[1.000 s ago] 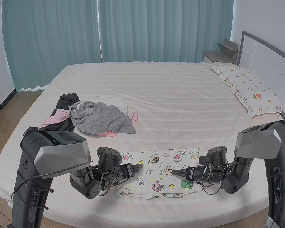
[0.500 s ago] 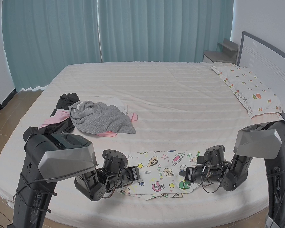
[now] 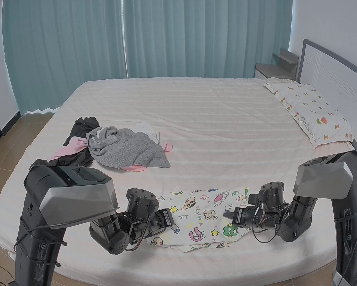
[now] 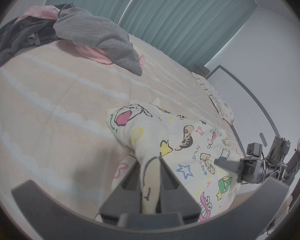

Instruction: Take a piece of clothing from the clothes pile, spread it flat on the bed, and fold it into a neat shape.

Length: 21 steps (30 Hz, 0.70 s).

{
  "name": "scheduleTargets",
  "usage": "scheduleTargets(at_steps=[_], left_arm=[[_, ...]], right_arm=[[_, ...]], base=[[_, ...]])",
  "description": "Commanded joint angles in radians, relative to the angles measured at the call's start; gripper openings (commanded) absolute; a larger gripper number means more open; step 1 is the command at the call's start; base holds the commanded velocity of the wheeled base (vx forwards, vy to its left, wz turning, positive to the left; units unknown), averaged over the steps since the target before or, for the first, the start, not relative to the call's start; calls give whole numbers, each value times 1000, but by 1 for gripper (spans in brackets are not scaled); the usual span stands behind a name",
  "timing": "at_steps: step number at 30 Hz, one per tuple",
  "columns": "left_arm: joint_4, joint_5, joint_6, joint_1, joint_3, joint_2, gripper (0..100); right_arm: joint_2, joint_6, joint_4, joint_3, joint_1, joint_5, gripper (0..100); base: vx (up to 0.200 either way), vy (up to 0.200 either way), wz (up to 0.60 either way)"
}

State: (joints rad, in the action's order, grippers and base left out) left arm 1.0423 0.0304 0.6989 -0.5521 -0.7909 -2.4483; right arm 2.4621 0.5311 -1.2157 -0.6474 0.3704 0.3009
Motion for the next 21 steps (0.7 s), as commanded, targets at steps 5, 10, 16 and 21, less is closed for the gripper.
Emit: scheduleTargets(at_steps=[5,10,16,21], left_arm=[[1,2,-6,4,36,51,0],[8,2,-7,3,41,54,0],[15,-4,-1,4,32,49,0],[15,-4,-1,4,24,49,0]], right_arm=[[-2,6,-10,11,-1,-3,0],[-2,7,-10,11,-1,-3,0],[3,7,-8,2,-4,-3,0],[5,7,-5,-3,-8,-3,0]], base=[[-200,0,0],[-160,0,0],[0,0,0],[0,0,0]])
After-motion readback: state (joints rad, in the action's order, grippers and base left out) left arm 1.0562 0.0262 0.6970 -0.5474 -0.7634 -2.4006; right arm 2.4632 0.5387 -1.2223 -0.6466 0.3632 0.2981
